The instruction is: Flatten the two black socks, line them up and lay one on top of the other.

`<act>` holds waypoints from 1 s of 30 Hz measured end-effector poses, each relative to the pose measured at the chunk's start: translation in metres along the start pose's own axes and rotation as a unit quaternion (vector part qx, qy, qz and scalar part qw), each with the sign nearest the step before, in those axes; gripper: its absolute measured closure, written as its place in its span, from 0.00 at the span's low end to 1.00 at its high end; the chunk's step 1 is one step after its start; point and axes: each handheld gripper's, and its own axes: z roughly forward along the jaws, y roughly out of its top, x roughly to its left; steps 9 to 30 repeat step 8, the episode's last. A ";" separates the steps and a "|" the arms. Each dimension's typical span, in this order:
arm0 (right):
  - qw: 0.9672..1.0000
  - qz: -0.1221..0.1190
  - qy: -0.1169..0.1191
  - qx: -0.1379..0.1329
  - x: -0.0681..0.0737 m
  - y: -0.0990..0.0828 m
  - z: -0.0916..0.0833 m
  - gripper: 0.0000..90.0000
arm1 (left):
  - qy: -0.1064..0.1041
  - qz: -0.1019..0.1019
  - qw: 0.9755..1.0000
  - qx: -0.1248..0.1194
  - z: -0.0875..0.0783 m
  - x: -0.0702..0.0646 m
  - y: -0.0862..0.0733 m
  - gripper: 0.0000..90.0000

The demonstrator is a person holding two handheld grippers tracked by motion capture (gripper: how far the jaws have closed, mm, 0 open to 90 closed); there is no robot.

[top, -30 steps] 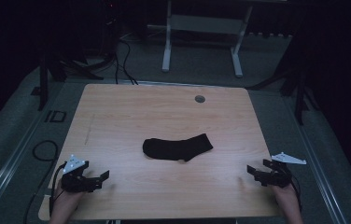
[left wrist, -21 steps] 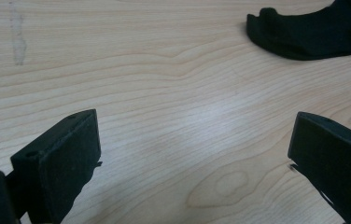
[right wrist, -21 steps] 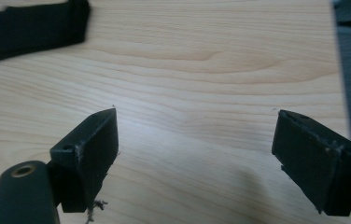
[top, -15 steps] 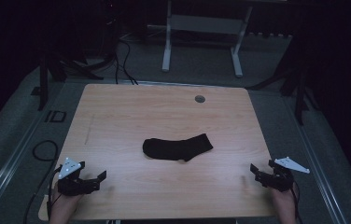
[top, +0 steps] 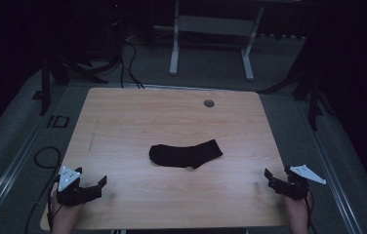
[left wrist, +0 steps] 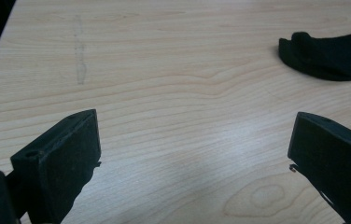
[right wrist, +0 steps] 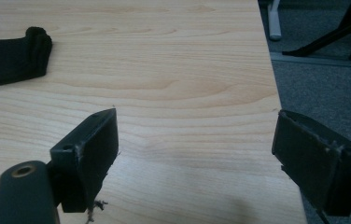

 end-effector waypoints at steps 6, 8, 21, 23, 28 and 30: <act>1.000 -0.016 -0.003 0.004 0.006 0.000 0.003 0.16 | 0.008 0.011 1.000 0.006 0.001 -0.002 -0.001 0.03; 1.000 -0.019 -0.004 0.003 0.006 0.000 0.002 0.16 | 0.008 0.009 1.000 0.006 0.001 -0.002 -0.001 0.03; 1.000 -0.019 -0.004 0.003 0.006 0.000 0.002 0.16 | 0.008 0.009 1.000 0.006 0.001 -0.002 -0.001 0.03; 1.000 -0.019 -0.004 0.003 0.006 0.000 0.002 0.16 | 0.008 0.009 1.000 0.006 0.001 -0.002 -0.001 0.03; 1.000 -0.019 -0.004 0.003 0.006 0.000 0.002 0.16 | 0.008 0.009 1.000 0.006 0.001 -0.002 -0.001 0.03; 1.000 -0.019 -0.004 0.003 0.006 0.000 0.002 0.16 | 0.008 0.009 1.000 0.006 0.001 -0.002 -0.001 0.03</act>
